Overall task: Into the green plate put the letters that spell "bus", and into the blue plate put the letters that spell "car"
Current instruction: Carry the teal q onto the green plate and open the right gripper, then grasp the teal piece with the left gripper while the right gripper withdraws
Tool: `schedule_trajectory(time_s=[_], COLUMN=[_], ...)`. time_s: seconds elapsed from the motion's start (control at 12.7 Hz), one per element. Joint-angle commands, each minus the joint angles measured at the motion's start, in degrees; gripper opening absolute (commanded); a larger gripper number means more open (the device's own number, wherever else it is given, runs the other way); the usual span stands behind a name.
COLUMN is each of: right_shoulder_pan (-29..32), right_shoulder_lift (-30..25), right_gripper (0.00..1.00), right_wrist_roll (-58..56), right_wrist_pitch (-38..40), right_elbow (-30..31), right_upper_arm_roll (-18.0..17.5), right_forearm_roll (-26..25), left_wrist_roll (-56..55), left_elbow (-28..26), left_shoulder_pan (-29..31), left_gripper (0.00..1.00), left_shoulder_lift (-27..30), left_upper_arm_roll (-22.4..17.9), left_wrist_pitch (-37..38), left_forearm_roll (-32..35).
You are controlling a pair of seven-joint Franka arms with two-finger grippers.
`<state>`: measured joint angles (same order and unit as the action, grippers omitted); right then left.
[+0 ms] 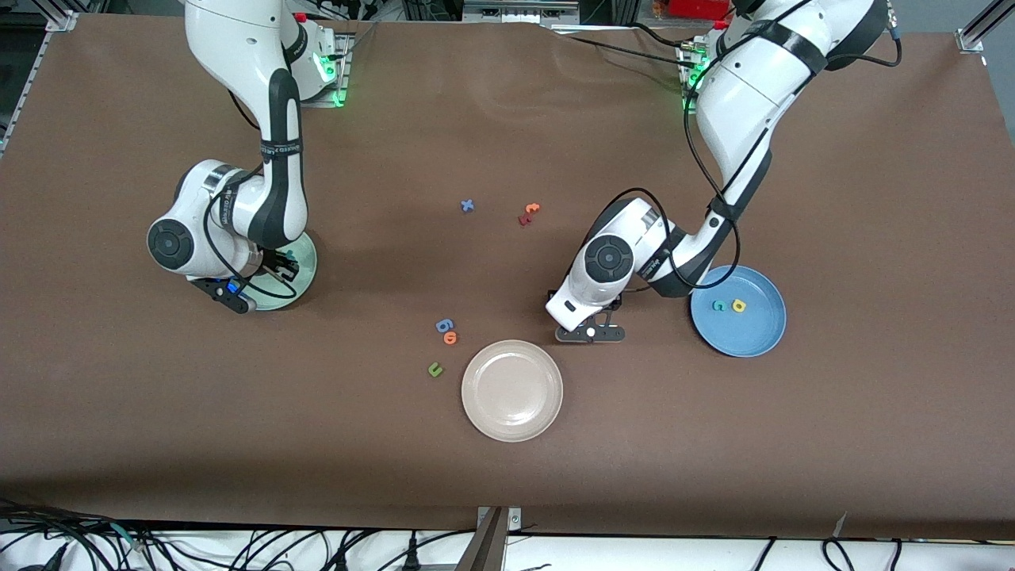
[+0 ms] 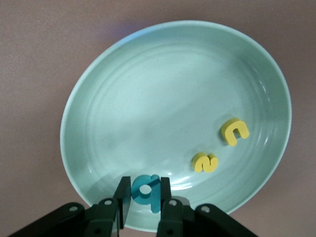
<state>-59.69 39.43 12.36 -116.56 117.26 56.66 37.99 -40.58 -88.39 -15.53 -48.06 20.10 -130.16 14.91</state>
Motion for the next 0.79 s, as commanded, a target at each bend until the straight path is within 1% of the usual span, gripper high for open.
schedule_trajectory(time_s=[0.0,0.16,0.24,0.32,0.39,0.55,0.71], right_shoulder_pan=[0.81,0.54,0.37,0.02,-0.07,0.19,0.19], right_shoulder_lift=[-0.32,-0.93,-1.45,-1.9,-1.9,-1.81,-1.81], right_gripper=[0.99,0.99,0.99,0.99,0.99,0.99,0.99], right_wrist_roll=[-1.91,-2.08,-2.17,-2.26,-2.26,-2.08,-2.43], right_wrist_pitch=[-0.17,0.27,1.41,5.16,11.03,22.72,31.0], right_elbow=[-0.19,-0.72,-1.5,-3.25,-6.4,-13.96,-20.55], right_upper_arm_roll=[-0.24,0.11,1.07,3.17,5.45,9.68,13.11], right_forearm_roll=[0.42,0.42,0.33,0.33,0.16,-0.37,-0.37], left_wrist_roll=[-1.61,-2.05,-2.05,-2.4,-2.83,-3.54,-4.16], left_elbow=[1.99,1.99,1.99,1.99,1.99,1.99,1.99], left_shoulder_pan=[-1.43,-1.78,-1.78,-1.78,-2.04,-2.31,-2.57], left_gripper=[0.66,0.57,0.54,0.51,0.48,0.42,0.37], left_shoulder_lift=[-1.07,-1.07,-1.07,-1.07,-1.07,-1.07,-1.07], left_upper_arm_roll=[-0.77,-0.85,-0.85,-0.85,-0.85,-1.03,-1.2], left_wrist_pitch=[0.43,0.43,0.43,0.43,0.43,0.43,0.43], left_forearm_roll=[1.35,1.44,1.44,1.44,1.44,1.44,1.44])
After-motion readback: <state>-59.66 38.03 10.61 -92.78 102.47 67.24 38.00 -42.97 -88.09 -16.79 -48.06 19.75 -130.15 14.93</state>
